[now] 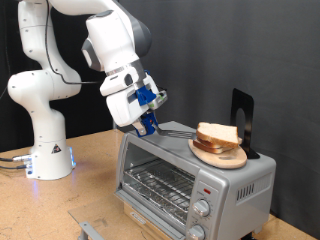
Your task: Make a piece of toast with the oven
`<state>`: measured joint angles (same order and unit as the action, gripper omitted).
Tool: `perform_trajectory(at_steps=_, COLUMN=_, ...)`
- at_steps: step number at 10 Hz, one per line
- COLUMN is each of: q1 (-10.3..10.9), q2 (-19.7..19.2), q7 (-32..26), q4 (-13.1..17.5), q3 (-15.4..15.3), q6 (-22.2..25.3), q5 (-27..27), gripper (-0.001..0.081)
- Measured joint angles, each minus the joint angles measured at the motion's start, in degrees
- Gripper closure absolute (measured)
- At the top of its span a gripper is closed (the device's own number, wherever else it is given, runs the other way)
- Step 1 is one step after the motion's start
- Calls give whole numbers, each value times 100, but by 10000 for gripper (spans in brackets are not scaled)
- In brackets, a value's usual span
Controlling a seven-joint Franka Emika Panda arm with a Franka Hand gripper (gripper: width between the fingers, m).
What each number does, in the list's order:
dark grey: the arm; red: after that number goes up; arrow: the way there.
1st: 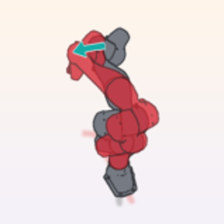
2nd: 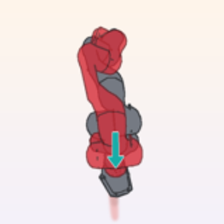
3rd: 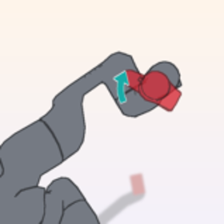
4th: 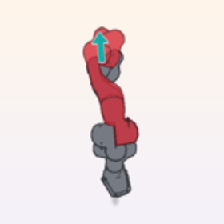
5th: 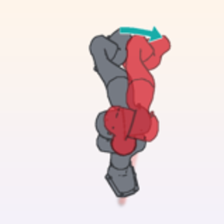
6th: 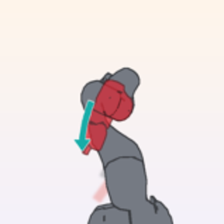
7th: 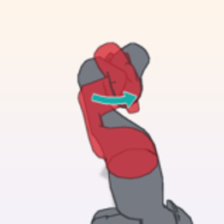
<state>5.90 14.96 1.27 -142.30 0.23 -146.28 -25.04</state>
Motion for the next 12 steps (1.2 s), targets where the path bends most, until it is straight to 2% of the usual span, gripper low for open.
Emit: perform_trajectory(at_steps=12, q1=6, q2=-2, q7=6, q4=37, q3=-95, q6=29, q5=89, gripper=443)
